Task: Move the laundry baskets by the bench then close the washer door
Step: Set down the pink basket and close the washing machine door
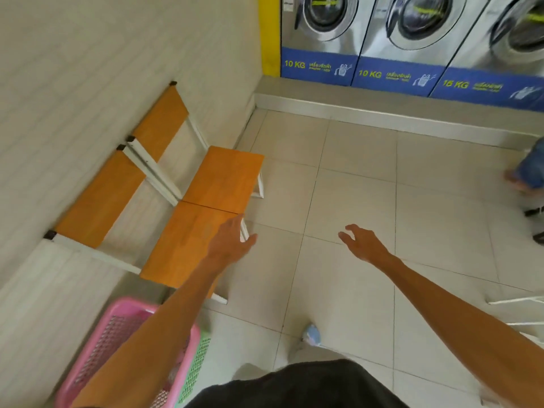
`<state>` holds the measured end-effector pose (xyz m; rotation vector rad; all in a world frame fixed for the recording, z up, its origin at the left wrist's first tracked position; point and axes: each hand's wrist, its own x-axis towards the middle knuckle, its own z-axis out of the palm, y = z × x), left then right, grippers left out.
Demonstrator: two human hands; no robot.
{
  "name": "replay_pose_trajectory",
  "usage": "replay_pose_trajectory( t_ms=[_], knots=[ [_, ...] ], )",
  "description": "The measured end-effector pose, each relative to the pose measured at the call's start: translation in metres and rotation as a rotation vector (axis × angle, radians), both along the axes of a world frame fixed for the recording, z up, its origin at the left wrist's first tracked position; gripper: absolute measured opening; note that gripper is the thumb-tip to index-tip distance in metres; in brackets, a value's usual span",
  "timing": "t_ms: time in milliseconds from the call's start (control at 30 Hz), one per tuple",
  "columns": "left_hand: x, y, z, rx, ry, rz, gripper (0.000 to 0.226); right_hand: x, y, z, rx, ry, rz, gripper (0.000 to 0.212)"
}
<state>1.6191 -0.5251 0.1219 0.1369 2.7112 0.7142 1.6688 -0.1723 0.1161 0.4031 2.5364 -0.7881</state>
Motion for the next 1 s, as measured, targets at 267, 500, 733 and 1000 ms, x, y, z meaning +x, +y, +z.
replay_pose_trajectory(
  t_ms=[267,500,733,1000],
  knots=[
    [-0.122,0.126,0.006,-0.001,0.028,-0.121,0.075,-0.105,0.117,0.013,0.053,-0.001,-0.060,0.059],
    [-0.257,0.188,0.003,-0.011,-0.005,-0.184,0.078,-0.227,0.181,0.017,0.070,-0.020,-0.067,0.058],
    [-0.458,0.258,0.028,-0.054,0.044,-0.257,0.077,-0.394,0.230,0.032,0.057,-0.008,-0.096,0.058],
    [-0.657,0.358,0.056,-0.123,0.096,-0.417,0.078,-0.564,0.304,0.048,0.042,0.067,-0.204,0.057]
  ],
)
